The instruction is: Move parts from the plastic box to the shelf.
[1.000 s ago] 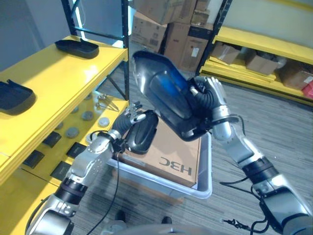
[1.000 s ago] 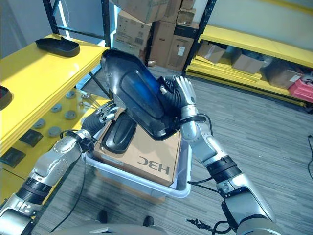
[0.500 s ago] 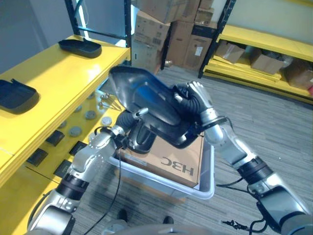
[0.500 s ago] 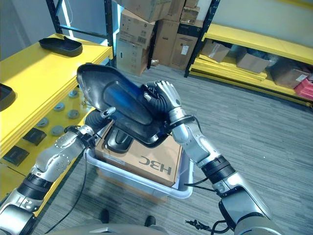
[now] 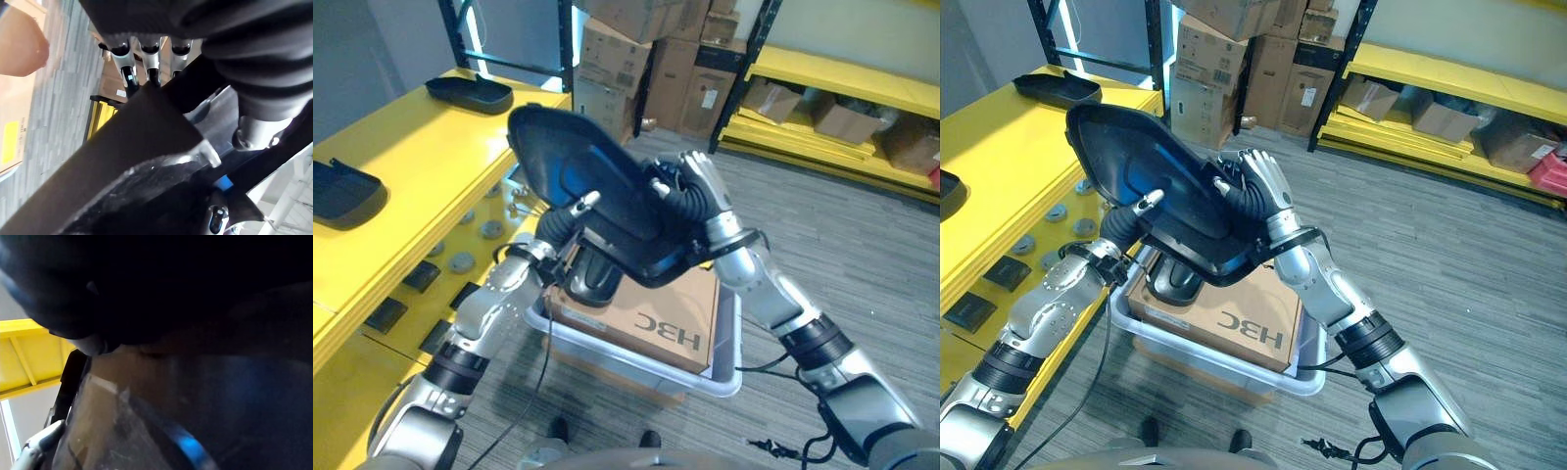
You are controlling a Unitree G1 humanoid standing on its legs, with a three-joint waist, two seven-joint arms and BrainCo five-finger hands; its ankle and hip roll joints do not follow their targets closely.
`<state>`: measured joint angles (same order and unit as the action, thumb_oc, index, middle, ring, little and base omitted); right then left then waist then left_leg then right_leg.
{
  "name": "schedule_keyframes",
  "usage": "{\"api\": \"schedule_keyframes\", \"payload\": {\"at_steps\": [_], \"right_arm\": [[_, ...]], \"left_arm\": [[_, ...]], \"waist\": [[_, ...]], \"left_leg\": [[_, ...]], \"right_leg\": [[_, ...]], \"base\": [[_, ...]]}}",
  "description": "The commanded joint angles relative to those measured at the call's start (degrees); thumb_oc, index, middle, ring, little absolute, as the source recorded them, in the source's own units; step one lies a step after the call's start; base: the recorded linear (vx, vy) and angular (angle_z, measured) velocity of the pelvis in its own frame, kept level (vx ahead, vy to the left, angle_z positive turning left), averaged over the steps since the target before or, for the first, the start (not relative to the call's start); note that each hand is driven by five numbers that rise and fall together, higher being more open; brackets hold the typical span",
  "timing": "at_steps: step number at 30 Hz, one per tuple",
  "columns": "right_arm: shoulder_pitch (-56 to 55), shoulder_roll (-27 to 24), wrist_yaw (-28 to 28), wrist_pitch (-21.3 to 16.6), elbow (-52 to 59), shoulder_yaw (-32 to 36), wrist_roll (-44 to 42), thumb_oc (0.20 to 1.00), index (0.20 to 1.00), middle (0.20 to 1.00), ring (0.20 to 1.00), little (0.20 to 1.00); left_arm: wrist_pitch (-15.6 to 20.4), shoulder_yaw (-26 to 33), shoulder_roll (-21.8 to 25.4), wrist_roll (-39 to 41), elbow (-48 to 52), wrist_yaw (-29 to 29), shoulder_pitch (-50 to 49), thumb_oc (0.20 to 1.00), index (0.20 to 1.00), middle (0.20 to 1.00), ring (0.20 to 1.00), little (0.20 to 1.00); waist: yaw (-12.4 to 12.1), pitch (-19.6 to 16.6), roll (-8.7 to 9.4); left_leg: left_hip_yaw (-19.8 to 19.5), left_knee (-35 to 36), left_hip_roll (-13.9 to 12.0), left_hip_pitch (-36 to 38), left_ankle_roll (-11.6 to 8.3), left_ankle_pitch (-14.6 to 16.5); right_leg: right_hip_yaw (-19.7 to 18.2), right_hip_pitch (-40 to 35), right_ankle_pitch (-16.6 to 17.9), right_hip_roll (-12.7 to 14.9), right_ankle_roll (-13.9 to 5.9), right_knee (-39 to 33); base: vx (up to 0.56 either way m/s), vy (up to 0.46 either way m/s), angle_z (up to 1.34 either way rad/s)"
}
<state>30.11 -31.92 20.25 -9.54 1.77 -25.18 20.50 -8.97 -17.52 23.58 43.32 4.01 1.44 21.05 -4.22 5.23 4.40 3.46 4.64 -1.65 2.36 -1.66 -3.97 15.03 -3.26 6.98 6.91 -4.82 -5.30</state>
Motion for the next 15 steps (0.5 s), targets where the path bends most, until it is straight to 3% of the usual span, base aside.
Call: {"api": "schedule_keyframes", "payload": {"at_steps": [1,2,6,11,14,15], "right_arm": [[9.5,4.2,2.7,-8.7,9.8,-4.6,-2.8,0.200,0.200,0.200,0.200,0.200],[9.1,5.4,4.0,-10.1,11.0,-4.3,-3.0,0.200,0.200,0.200,0.200,0.200],[6.2,8.5,6.4,-13.6,14.0,-4.2,-2.3,0.200,0.200,0.200,0.200,0.200],[2.7,11.2,7.1,-13.8,16.5,-5.3,-2.4,0.200,0.200,0.200,0.200,0.200],[0.0,11.6,3.2,-12.2,16.8,-5.8,-7.0,0.200,0.200,0.200,0.200,0.200],[-0.7,11.5,2.6,-11.2,16.6,-6.2,-8.8,0.347,0.347,0.347,0.347,0.347]], "left_arm": [[10.8,-6.3,-4.8,-4.8,0.2,3.5,11.3,0.200,0.200,0.200,0.200,0.200],[13.9,-5.4,-5.3,-4.3,1.2,4.9,11.8,0.200,0.200,0.200,0.200,0.200],[20.9,-4.5,-6.6,-7.3,4.3,8.1,11.6,0.200,0.200,0.200,0.200,0.200],[22.7,-4.9,-7.5,-11.6,7.2,14.5,11.2,0.200,0.200,0.200,0.200,0.200],[24.1,-4.8,-7.0,-15.3,7.2,17.6,9.9,0.200,0.200,0.200,0.200,0.200],[24.3,-4.6,-6.9,-16.3,7.2,18.2,9.3,0.200,0.200,0.200,0.200,0.200]], "waist": [[-0.4,-3.0,-2.69],[-0.4,-3.0,-2.72],[-0.4,-2.6,-2.75],[-0.1,-2.1,-2.73],[0.1,-1.9,-2.71],[0.2,-1.8,-2.72]], "left_leg": [[-0.3,0.4,-3.0,2.1,-2.07,1.2],[-0.4,0.4,-3.0,2.0,-2.05,1.3],[-0.5,0.4,-2.9,2.0,-1.98,1.5],[-0.5,0.4,-2.9,2.0,-1.87,1.8],[-0.4,0.4,-3.0,2.0,-2.00,1.9],[-0.3,0.4,-3.0,2.0,-2.04,1.9]], "right_leg": [[0.5,-4.3,-2.8,2.2,-3.96,0.3],[0.4,-4.2,-2.9,2.2,-3.90,0.3],[0.3,-4.2,-3.0,2.2,-3.88,0.3],[0.2,-4.3,-3.3,2.1,-3.69,0.3],[0.2,-4.2,-3.5,2.2,-3.63,0.3],[0.1,-4.3,-3.5,2.2,-3.57,0.3]], "base": [[0.00,0.000,0.00],[0.03,-0.006,-0.02],[0.01,-0.002,0.00],[0.00,0.000,0.00],[0.00,0.000,0.00],[0.01,-0.033,-0.02]]}}
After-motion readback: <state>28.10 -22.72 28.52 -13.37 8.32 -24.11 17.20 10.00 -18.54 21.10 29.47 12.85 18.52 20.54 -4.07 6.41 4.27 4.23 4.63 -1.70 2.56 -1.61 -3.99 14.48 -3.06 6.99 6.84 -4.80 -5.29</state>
